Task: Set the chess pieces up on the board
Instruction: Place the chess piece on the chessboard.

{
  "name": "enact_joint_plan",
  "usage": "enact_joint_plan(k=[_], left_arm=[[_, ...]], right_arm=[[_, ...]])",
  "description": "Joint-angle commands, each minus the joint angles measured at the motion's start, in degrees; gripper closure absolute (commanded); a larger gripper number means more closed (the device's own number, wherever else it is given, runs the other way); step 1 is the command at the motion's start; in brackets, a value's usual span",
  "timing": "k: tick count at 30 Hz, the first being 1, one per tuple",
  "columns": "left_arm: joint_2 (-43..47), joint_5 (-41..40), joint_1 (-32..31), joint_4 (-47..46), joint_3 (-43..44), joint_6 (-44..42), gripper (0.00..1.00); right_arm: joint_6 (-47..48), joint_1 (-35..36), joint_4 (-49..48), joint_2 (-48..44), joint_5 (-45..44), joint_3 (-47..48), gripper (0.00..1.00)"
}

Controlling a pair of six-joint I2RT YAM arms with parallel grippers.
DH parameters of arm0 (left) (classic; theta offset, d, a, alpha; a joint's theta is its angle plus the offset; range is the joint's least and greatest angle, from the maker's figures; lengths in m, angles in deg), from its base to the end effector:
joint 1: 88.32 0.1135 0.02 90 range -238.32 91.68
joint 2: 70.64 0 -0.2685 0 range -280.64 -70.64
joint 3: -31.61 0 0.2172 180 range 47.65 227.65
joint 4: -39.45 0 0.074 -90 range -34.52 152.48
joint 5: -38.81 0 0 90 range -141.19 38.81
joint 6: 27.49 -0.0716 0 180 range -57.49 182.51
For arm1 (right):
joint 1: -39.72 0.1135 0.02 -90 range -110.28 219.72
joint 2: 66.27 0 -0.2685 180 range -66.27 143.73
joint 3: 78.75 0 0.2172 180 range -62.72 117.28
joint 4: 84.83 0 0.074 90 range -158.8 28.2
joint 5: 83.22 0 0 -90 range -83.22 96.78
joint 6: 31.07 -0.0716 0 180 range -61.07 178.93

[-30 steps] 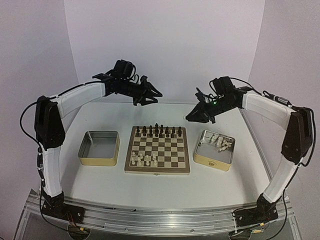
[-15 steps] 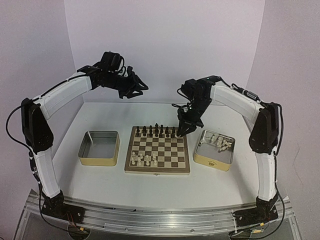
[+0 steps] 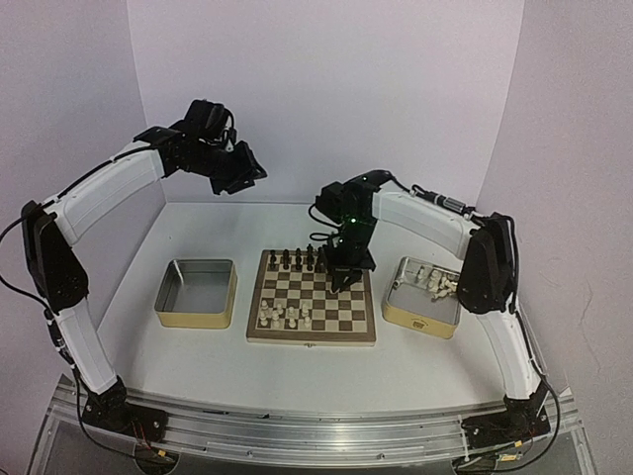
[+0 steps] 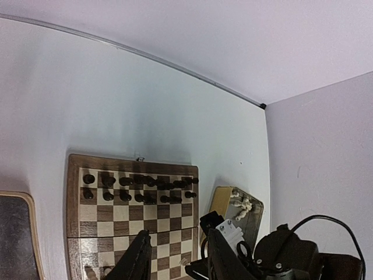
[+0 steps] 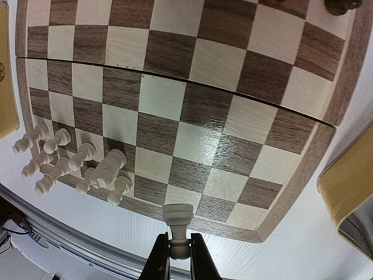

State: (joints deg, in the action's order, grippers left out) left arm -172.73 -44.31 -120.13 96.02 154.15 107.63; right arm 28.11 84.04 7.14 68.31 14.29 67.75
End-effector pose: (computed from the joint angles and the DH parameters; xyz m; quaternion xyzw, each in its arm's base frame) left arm 0.3328 -0.2165 0.3664 -0.0761 0.8870 -0.3232 0.3208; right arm 0.3126 0.3183 0.2068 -0.1225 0.9865 0.1045 0.0288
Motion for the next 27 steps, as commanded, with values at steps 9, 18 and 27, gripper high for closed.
enact_joint_plan(k=[9,18,27], left_arm=[[6.92,-9.72,0.17,-1.43,-3.05,-2.09,0.67],[8.48,-10.66,0.20,-1.89,-4.06,-3.35,0.67],[8.51,-10.77,0.21,-1.91,-4.02,-3.93,0.67]], right_arm=[[-3.07,2.98,16.99,7.52,-0.51,7.24,1.00],[-4.00,3.94,17.68,10.11,0.31,9.00,1.00],[-4.60,4.53,17.85,10.07,0.32,7.75,1.00]])
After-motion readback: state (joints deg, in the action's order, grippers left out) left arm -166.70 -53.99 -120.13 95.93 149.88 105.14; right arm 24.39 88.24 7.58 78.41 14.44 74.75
